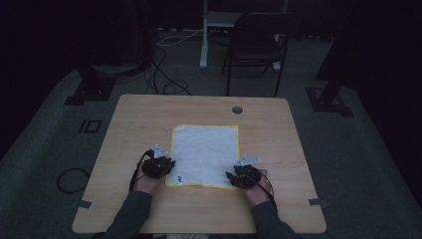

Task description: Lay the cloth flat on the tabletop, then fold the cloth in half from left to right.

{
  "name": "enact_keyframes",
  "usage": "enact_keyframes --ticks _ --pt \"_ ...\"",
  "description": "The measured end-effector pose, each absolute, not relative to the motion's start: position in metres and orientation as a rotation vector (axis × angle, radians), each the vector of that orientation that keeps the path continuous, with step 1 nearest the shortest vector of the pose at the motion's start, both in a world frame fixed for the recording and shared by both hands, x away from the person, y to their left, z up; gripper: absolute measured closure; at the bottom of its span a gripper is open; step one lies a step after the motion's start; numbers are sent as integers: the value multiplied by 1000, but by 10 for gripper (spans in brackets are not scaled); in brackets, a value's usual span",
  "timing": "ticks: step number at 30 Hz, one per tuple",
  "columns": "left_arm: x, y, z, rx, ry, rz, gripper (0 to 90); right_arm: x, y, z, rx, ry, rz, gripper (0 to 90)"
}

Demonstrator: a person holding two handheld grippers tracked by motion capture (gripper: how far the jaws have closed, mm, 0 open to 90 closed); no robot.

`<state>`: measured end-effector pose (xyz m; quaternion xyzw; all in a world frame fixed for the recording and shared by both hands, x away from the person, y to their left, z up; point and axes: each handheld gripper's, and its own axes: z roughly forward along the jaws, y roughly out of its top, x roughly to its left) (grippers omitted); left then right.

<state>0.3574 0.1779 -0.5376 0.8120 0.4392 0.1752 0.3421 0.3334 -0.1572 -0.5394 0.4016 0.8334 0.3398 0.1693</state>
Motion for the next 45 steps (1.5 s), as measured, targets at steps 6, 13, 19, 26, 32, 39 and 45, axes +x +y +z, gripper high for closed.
enact_keyframes --ticks 6,13,19,26,32,39,45 --pt "345 176 -539 2119 1119 470 746 319 -159 -538 1140 2380 953 557" --pt "334 176 -539 2109 1120 468 745 310 -160 -538 1149 2385 955 557" --pt "326 176 -539 2111 1119 465 742 302 -161 -538 1149 2389 959 556" --pt "324 179 -535 2079 1151 493 633 301 -161 -538 1145 2393 965 552" --pt "335 186 -533 2006 1248 500 568 302 -160 -538 1138 2394 960 544" --pt "350 180 -534 2004 1287 515 531 303 -160 -538 1137 2391 964 540" --pt "355 172 -539 2021 1292 490 531 303 -160 -539 1136 2389 965 539"
